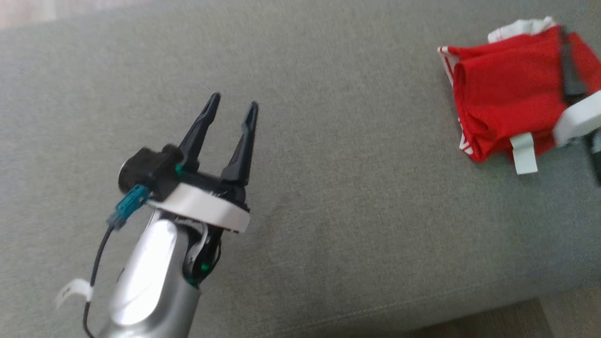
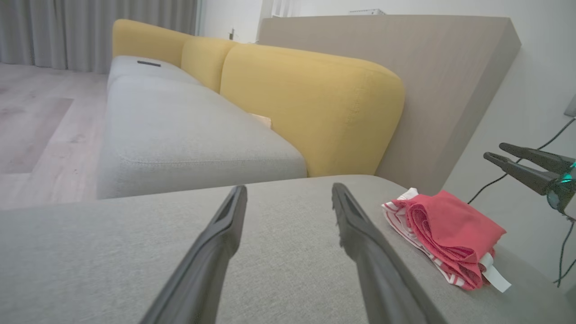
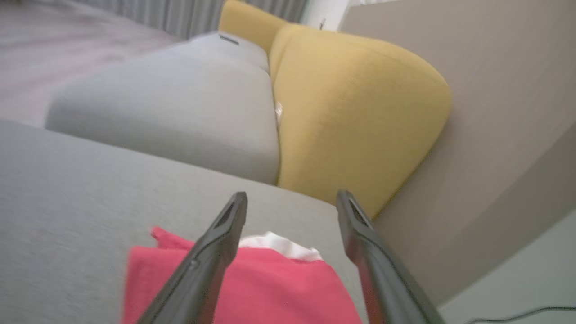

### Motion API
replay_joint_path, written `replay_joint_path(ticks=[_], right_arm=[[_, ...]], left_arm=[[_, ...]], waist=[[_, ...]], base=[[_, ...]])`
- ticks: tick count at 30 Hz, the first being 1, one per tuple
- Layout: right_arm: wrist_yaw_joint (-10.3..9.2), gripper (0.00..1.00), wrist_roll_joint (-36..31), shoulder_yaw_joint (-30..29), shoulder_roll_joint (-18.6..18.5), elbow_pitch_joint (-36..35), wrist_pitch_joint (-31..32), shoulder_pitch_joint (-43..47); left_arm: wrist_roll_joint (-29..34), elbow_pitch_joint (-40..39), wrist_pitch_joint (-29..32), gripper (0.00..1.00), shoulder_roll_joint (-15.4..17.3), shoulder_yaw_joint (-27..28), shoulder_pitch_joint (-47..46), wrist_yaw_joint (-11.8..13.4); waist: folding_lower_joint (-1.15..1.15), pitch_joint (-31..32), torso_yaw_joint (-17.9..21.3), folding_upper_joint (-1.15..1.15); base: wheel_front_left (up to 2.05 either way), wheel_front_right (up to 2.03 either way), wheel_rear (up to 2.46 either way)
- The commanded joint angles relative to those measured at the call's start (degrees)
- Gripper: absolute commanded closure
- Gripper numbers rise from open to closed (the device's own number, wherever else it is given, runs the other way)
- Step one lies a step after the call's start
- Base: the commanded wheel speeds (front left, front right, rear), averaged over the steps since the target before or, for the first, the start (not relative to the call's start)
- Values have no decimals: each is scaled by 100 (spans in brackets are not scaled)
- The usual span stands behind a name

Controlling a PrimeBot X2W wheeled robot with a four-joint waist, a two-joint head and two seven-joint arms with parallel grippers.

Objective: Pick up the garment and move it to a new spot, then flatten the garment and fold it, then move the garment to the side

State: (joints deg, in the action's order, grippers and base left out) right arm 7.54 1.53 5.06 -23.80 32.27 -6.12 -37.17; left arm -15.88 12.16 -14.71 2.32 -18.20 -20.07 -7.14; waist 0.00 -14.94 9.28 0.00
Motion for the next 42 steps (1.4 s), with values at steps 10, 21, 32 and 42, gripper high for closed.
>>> replay_joint_path(ticks=[10,21,32,42], right_arm=[[-5,0,579,-88,1091,-1335,-400,1288],[-5,0,606,-441,2024,-1698,-820,2908],[-5,0,642,-209,2090,-1829,-883,3322],[-5,0,769,-179,2092,-2009,-886,3324]], left_arm=[[-34,-351,-29,0,55,729,684,36],[-49,-624,-29,0,55,1057,1745,250],[-11,-814,-29,0,55,1144,2019,441],[161,-752,-29,0,55,1142,1978,617]], waist=[[0,980,-539,0],[0,1530,-866,0],[0,1596,-905,0],[0,1563,-852,0]], base=[[0,0,0],[0,0,0],[0,0,0],[0,0,0]])
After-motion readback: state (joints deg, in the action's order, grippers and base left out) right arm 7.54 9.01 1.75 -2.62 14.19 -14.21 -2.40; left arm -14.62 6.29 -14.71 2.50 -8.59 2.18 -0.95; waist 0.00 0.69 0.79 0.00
